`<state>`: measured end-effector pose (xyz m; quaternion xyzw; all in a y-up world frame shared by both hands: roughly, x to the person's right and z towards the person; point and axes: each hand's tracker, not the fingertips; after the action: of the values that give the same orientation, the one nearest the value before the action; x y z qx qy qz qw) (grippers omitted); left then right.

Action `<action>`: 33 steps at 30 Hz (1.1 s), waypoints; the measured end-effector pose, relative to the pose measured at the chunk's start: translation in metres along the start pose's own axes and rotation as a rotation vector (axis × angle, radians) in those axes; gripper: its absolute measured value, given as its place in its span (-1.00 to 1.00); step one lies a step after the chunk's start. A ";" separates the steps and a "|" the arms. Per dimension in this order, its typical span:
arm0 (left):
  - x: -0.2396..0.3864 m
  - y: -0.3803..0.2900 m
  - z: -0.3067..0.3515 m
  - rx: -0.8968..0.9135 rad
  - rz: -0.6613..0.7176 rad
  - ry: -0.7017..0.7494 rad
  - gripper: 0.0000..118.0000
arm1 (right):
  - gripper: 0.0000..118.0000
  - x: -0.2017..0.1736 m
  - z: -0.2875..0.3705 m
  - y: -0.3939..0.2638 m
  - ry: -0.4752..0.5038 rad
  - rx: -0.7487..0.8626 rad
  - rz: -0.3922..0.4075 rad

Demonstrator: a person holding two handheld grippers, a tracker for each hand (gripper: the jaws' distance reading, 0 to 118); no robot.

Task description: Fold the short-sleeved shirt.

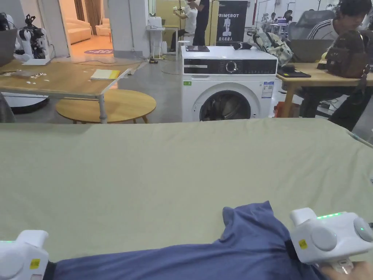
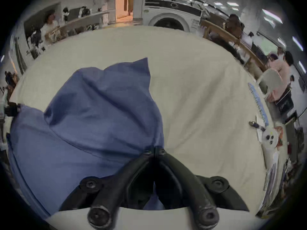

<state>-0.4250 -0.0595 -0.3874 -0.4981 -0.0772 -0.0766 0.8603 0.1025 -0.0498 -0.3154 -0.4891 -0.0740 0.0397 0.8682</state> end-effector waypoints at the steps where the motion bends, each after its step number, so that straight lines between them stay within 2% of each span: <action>1: 0.000 -0.001 0.001 0.006 -0.014 0.002 -1.00 | -1.00 0.001 0.002 0.002 0.013 -0.006 -0.003; 3: -0.002 -0.002 0.010 0.016 -0.015 -0.002 -1.00 | -1.00 0.011 0.011 0.006 0.026 -0.001 -0.020; 5: -0.017 -0.002 0.031 0.143 0.034 -0.037 -1.00 | -1.00 0.018 0.042 0.004 0.043 0.096 -0.064; 8: -0.029 -0.021 0.083 0.269 0.062 -0.122 -1.00 | -1.00 0.033 0.090 -0.010 0.113 0.200 -0.080; 12: -0.043 -0.072 0.151 0.342 0.080 -0.175 -1.00 | -1.00 0.043 0.158 -0.066 0.164 0.308 -0.093; 15: -0.050 -0.124 0.183 0.363 0.090 -0.181 -1.00 | -1.00 0.045 0.192 -0.123 0.160 0.322 -0.103; 19: -0.052 -0.186 0.201 0.326 0.112 -0.191 -1.00 | -1.00 0.046 0.217 -0.201 0.157 0.311 -0.167; 22: -0.051 -0.225 0.195 0.270 0.131 -0.196 -1.00 | -1.00 0.037 0.217 -0.245 0.139 0.273 -0.170; 27: -0.043 -0.255 0.158 0.233 0.147 -0.204 -1.00 | -0.98 0.021 0.186 -0.277 0.140 0.221 -0.183; 28: -0.042 -0.257 0.151 0.210 0.136 -0.210 -0.60 | -0.72 0.018 0.180 -0.279 0.135 0.213 -0.175; 29: -0.040 -0.260 0.150 0.219 0.139 -0.208 -0.10 | -0.43 0.016 0.175 -0.281 0.121 0.204 -0.174; 30: -0.039 -0.262 0.154 0.252 0.144 -0.207 0.30 | -0.25 0.016 0.177 -0.284 0.072 0.226 -0.186; 31: -0.037 -0.260 0.161 0.272 0.162 -0.215 0.27 | -0.24 0.022 0.176 -0.287 0.042 0.246 -0.201; 33: -0.035 -0.255 0.177 0.361 0.175 -0.210 0.26 | -0.24 0.026 0.190 -0.284 0.099 0.310 -0.247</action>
<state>-0.5227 -0.0294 -0.0919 -0.3460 -0.1351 0.0656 0.9261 0.0957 -0.0327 0.0268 -0.3381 -0.0837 -0.0804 0.9339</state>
